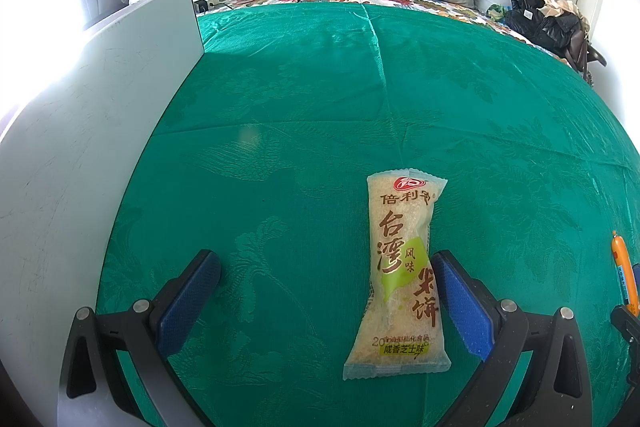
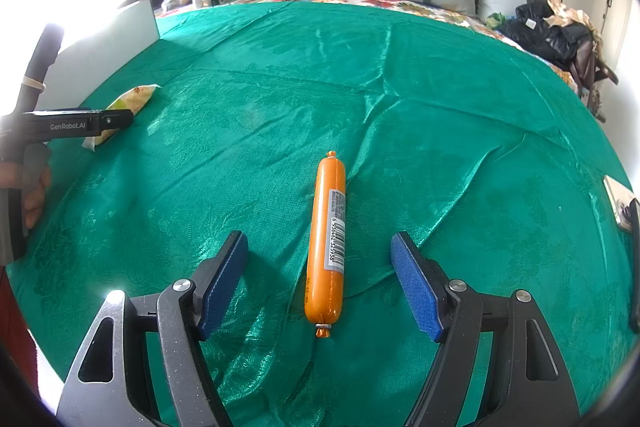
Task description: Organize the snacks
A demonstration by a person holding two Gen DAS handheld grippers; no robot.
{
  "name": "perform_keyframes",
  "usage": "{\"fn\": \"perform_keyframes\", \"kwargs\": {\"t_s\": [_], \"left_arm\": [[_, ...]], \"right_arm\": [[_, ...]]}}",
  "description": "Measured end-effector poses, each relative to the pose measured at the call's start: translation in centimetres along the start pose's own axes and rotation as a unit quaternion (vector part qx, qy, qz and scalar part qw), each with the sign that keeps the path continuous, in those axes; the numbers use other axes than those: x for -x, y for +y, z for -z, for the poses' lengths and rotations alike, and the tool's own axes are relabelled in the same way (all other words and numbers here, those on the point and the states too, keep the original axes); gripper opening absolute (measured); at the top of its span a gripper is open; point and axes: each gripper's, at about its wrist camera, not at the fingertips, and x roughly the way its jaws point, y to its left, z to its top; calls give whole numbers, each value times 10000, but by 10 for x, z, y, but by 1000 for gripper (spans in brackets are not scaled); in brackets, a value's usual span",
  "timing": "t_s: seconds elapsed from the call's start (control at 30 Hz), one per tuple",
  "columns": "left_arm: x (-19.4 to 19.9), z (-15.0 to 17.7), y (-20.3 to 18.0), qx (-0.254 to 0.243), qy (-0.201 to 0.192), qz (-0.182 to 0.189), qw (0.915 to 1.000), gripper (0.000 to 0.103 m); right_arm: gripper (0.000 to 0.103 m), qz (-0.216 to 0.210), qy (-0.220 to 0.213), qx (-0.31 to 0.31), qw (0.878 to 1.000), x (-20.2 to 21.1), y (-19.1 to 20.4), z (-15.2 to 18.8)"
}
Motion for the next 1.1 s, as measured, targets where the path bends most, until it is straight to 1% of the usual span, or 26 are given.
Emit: {"fn": "perform_keyframes", "kwargs": {"t_s": [1.1], "left_arm": [[0,0,0,0,2,1,10000,103]], "right_arm": [[78,-17,2,-11,10000,1,0,0]]}}
